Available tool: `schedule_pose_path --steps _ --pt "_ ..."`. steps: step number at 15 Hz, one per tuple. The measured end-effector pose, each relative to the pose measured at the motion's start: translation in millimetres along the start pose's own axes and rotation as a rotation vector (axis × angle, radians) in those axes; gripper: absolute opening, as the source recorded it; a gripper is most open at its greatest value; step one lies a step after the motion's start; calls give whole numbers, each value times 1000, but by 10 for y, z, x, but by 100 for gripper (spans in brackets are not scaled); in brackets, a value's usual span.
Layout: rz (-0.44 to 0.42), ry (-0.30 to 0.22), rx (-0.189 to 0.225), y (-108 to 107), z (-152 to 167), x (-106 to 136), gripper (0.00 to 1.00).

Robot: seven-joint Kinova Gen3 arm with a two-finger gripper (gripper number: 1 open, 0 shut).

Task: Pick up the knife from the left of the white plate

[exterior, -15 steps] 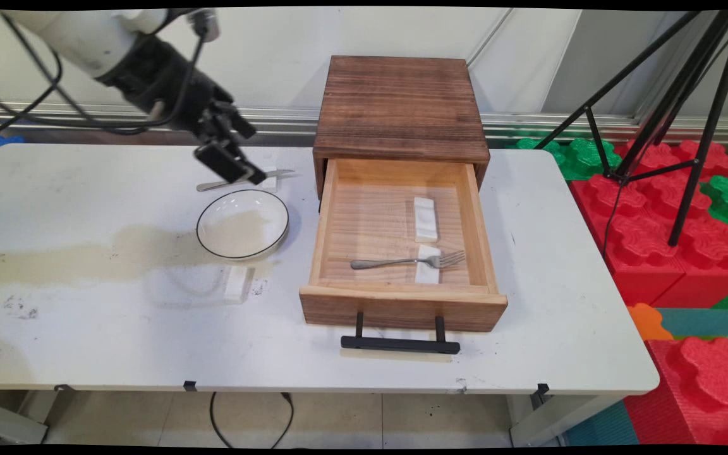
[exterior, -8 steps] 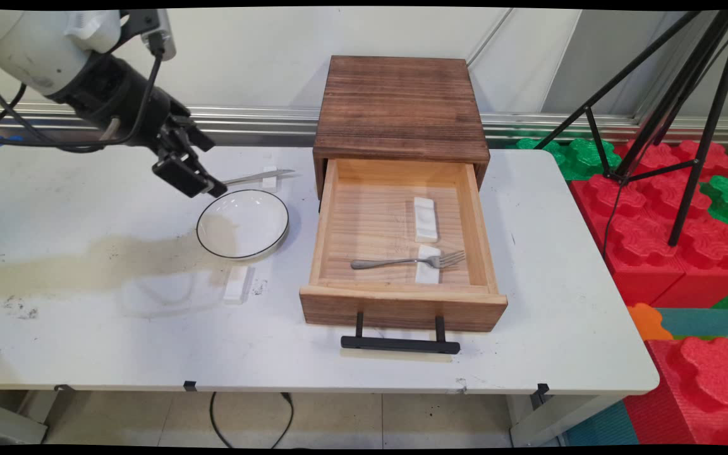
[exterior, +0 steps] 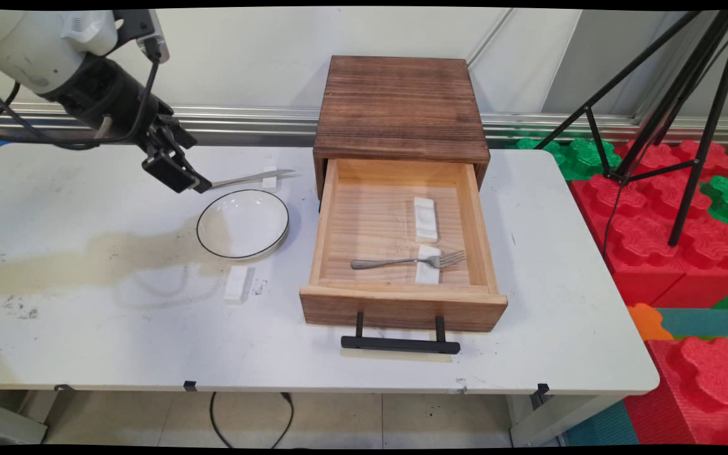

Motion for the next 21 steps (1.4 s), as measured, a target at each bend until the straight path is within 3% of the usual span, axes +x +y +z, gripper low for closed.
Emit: schedule_pose_path --steps 10,21 --pt "68 -121 71 -675 530 269 100" --pt "155 -225 67 -1524 1420 560 100"
